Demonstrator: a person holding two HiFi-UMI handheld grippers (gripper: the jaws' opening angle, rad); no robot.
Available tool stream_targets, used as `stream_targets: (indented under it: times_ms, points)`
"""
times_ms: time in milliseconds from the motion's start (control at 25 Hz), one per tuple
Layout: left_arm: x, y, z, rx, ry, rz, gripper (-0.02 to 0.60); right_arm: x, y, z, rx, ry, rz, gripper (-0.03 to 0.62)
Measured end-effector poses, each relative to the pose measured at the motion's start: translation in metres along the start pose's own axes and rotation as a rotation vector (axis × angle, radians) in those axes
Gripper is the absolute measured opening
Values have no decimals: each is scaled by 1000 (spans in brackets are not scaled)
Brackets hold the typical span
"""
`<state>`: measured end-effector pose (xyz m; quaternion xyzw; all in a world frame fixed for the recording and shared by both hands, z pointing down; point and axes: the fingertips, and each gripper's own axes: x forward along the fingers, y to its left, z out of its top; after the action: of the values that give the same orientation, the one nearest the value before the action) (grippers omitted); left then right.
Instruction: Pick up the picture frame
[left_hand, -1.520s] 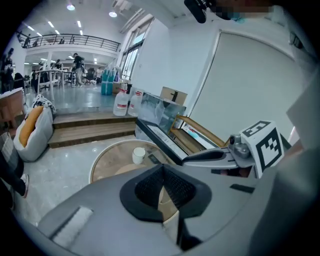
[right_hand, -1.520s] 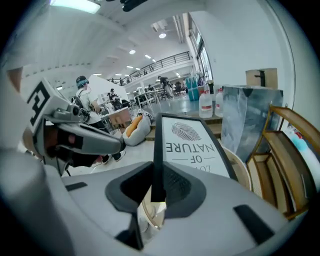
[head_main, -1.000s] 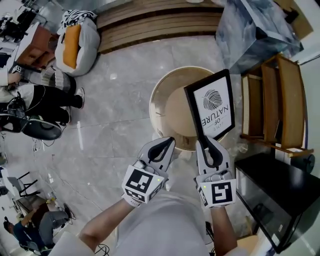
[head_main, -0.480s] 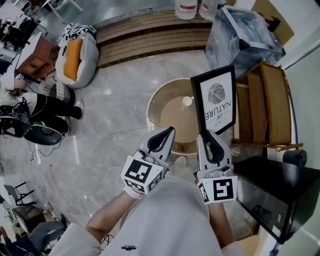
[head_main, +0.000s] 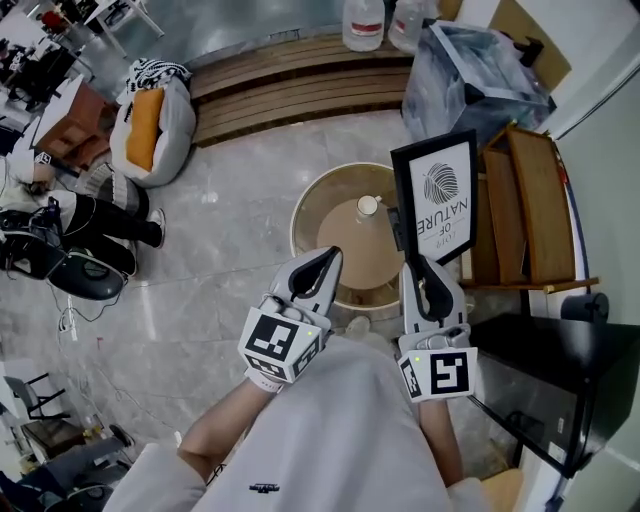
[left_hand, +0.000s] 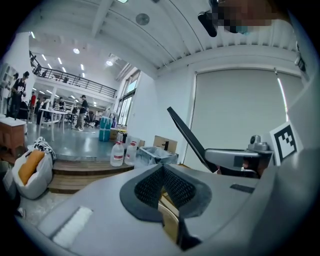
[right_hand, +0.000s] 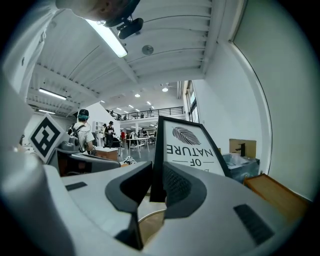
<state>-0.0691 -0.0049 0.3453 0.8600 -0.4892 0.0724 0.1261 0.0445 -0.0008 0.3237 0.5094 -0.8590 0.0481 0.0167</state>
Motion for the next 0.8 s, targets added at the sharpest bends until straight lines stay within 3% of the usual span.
stream_targets:
  times_ms: [800]
  points:
    - [11, -17, 9, 8, -5, -1, 3, -6, -17, 2, 15, -16, -12, 57]
